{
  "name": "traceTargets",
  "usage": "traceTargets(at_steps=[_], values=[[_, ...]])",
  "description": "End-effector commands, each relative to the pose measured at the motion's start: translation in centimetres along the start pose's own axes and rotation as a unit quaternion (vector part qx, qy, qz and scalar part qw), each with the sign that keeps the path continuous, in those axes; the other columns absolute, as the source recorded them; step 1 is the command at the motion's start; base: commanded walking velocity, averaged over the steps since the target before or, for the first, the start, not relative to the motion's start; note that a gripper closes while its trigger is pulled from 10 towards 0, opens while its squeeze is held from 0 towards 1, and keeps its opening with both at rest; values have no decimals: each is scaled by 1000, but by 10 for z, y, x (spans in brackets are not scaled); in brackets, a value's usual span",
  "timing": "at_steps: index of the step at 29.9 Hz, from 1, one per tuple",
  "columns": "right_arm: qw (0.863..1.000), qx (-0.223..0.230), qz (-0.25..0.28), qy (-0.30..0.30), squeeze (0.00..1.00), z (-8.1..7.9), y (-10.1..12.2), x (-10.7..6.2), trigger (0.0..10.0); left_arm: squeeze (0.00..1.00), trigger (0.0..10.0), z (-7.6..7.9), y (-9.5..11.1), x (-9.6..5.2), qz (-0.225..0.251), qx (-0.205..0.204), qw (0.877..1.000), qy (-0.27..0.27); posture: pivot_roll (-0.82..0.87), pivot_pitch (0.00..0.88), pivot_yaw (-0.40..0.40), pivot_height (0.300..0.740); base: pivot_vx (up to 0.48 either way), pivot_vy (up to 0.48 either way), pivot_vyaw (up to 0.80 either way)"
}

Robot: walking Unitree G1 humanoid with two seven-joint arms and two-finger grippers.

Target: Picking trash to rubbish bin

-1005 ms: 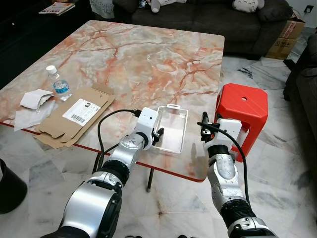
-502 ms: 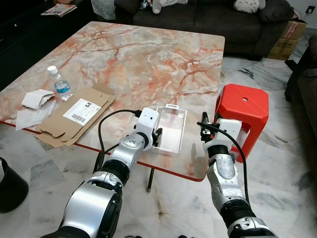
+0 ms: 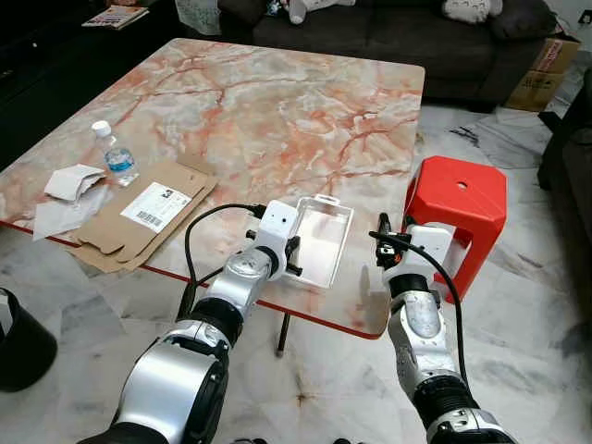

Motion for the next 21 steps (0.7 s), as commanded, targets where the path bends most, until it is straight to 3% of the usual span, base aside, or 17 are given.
traceTargets(at_steps=[1,10,11,15,19,21], values=[[1000,4,3,-6,0,1,2,2,10000,0,0,2,0,-1,12,-6,1000,-2,102,117,24,740,0,0,0],[1000,4,10,-11,0,3,6,3,10000,0,0,1,20,-2,96,-43,994,7,101,116,21,740,0,0,0],[1000,4,13,-12,0,3,7,4,10000,0,10000,-1,24,-4,114,-45,992,13,102,116,19,740,0,0,0],[1000,2,23,-16,0,5,12,5,10000,0,10000,-8,34,-11,175,-45,983,34,105,115,17,740,0,0,0],[999,1,33,-22,0,7,15,6,10000,0,10000,-14,36,-16,203,-55,977,45,105,115,17,740,0,0,0],[998,-7,47,-32,0,12,21,7,10000,0,10000,-22,38,-24,237,-29,969,64,106,113,15,740,0,0,0]])
Point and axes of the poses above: a point about 5 cm out from each wrist's last joint towards the gripper, its own x axis pointing out of the wrist towards the gripper, its own y axis along the axis of the wrist's last joint, z = x × y, the point moved 1 cm from there along x, pointing out of the wrist towards the gripper, and after that the axes turned 1 degree about -x, right-handed, at the moved point
